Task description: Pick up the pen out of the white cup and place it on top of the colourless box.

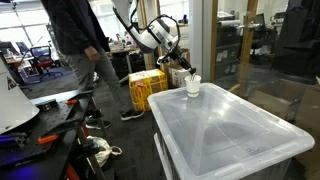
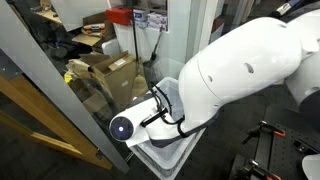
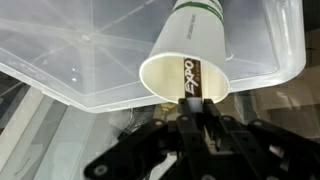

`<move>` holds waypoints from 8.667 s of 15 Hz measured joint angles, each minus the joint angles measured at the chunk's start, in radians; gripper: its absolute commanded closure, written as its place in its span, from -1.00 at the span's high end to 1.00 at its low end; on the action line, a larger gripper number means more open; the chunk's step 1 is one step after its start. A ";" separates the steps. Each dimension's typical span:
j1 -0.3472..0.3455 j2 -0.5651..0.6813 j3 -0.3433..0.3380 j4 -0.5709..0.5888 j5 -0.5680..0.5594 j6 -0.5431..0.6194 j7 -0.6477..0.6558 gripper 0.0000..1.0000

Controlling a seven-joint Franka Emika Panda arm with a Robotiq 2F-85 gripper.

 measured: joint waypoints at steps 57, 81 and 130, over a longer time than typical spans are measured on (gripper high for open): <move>-0.861 -0.564 0.526 -0.549 -0.759 0.582 0.861 -0.91; -0.881 -0.563 0.461 -0.412 -0.207 0.596 0.854 -0.91; -0.385 -0.338 0.009 -0.569 0.882 0.418 0.735 -0.91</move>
